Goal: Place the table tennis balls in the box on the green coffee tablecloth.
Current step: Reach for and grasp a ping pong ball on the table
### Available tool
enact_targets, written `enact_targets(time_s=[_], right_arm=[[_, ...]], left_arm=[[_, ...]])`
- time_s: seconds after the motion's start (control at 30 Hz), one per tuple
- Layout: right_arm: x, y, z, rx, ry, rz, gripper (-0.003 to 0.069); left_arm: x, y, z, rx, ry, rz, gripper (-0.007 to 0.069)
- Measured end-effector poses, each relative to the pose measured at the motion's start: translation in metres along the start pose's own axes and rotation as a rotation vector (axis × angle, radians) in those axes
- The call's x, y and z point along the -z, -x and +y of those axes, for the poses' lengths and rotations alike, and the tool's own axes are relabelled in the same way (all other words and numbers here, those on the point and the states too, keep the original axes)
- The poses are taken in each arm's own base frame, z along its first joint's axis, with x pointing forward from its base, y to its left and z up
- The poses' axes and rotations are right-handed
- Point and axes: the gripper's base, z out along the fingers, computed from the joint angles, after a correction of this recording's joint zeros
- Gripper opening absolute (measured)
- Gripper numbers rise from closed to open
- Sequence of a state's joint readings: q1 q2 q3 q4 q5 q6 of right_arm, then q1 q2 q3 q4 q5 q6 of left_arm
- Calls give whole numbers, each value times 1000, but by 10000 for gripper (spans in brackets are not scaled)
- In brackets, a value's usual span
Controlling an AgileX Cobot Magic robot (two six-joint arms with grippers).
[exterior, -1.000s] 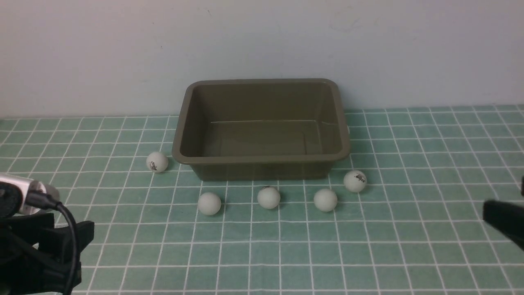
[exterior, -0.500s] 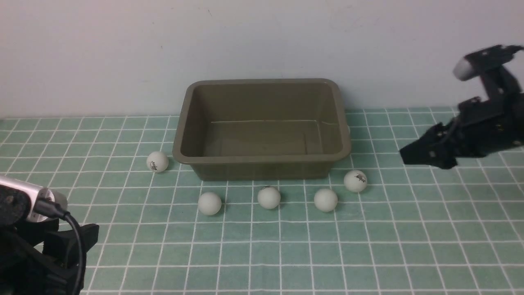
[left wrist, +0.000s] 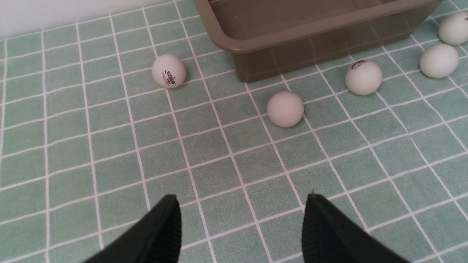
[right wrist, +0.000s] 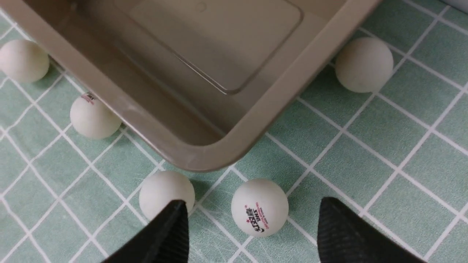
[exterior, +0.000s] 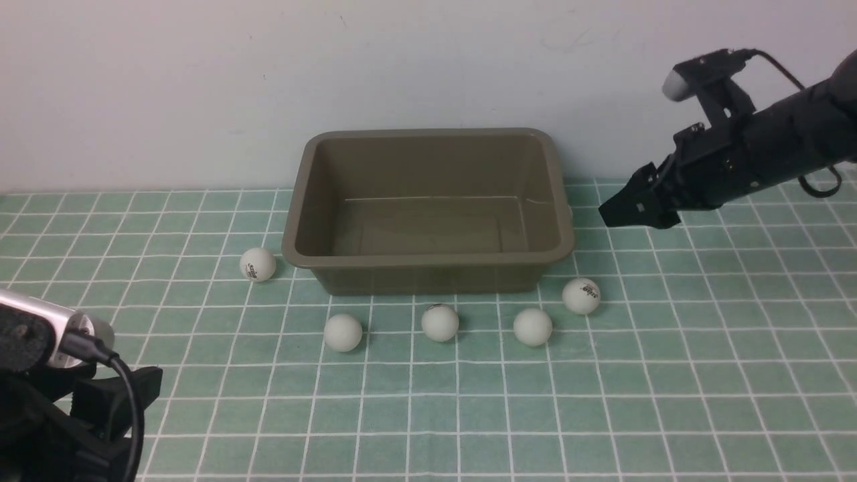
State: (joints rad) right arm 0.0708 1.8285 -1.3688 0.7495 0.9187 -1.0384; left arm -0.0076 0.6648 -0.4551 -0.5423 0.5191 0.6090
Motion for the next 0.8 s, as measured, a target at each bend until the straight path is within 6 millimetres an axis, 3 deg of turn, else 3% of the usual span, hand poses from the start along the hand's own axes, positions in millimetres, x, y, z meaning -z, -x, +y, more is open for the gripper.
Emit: enact_targets(time_s=[0.17,0.37,0.8], right_arm=[[-4,-1,2,40,-6,31,430],[-27,-5,7,70,7,78,430],[-54,-17,-5,40,-12,106,430]], left_arm=[[0,0,0,0,0,0,406],[0,0,0,0,-1,0,406],[0,0,0,-1,-1,0,406]])
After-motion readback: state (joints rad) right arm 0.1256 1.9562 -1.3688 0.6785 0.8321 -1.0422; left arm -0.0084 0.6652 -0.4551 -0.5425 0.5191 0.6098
